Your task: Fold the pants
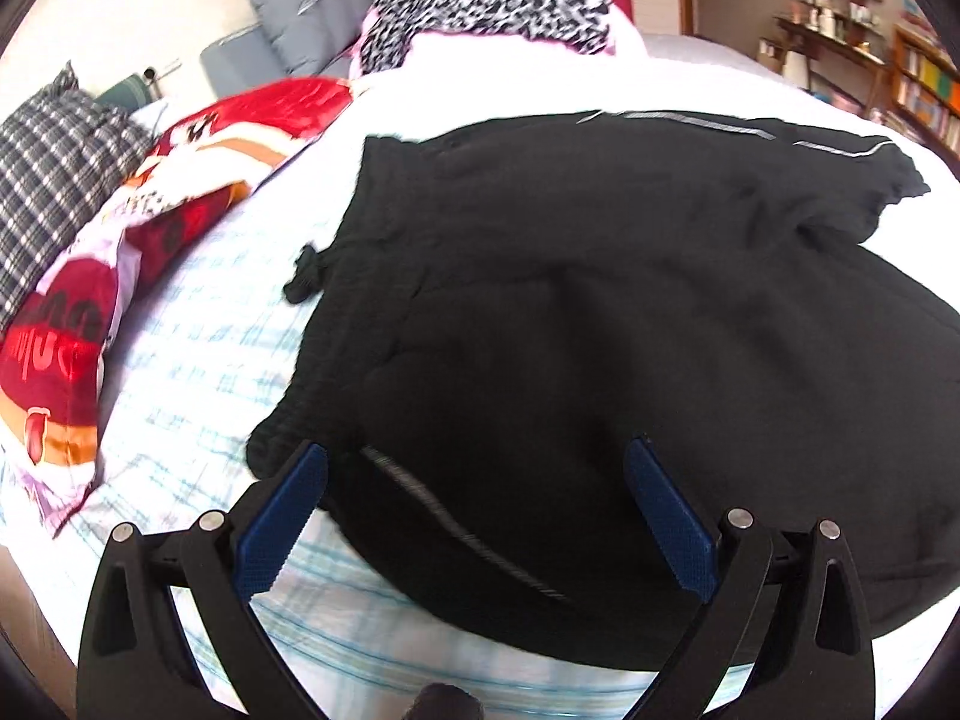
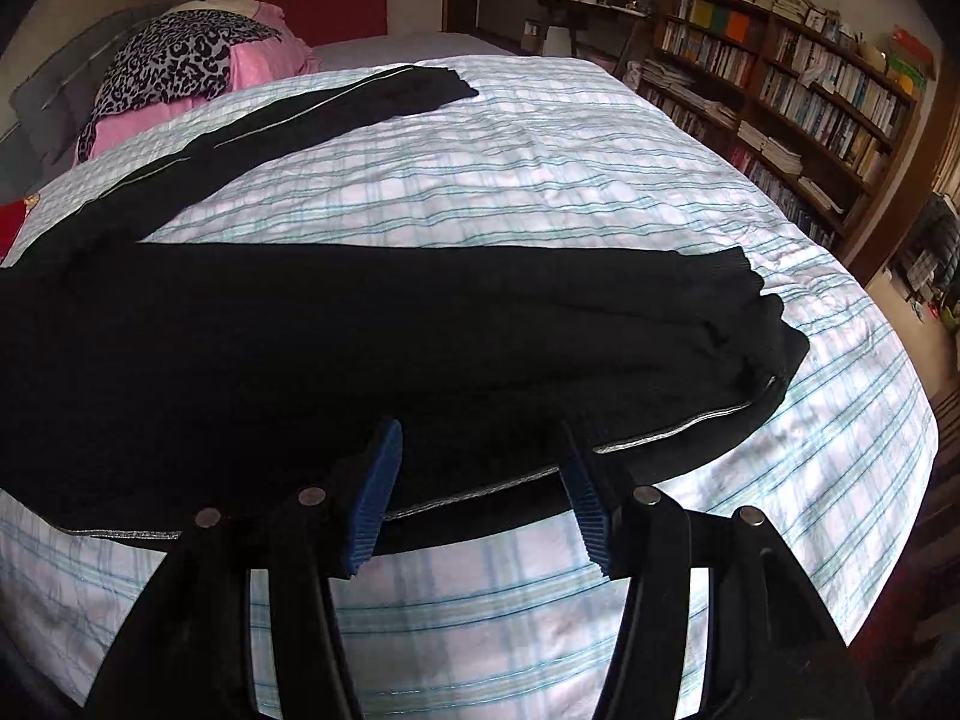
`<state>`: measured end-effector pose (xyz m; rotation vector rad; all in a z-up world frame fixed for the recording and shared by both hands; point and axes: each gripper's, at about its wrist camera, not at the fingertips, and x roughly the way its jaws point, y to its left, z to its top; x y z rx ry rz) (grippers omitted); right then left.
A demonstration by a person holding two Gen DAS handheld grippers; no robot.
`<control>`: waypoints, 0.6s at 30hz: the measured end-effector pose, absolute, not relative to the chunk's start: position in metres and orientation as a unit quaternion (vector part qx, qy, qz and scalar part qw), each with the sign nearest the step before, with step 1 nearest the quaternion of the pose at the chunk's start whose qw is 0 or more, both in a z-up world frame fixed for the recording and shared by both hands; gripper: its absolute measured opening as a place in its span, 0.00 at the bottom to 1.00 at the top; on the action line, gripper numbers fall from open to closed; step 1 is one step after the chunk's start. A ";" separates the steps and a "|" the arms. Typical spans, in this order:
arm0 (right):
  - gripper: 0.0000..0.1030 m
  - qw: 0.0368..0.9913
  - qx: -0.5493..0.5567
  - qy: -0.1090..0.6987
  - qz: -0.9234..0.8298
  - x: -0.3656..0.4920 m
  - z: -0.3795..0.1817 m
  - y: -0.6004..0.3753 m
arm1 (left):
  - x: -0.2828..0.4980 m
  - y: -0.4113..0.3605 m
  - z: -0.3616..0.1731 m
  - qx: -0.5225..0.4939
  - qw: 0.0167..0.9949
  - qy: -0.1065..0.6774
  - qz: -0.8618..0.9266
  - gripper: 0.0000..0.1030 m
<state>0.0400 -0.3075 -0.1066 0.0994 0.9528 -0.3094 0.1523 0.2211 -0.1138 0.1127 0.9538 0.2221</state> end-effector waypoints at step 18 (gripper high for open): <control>0.63 0.881 0.054 0.451 -0.133 0.049 -0.094 -0.292 | 0.157 0.248 -0.097 0.042 0.891 0.442 0.098 0.95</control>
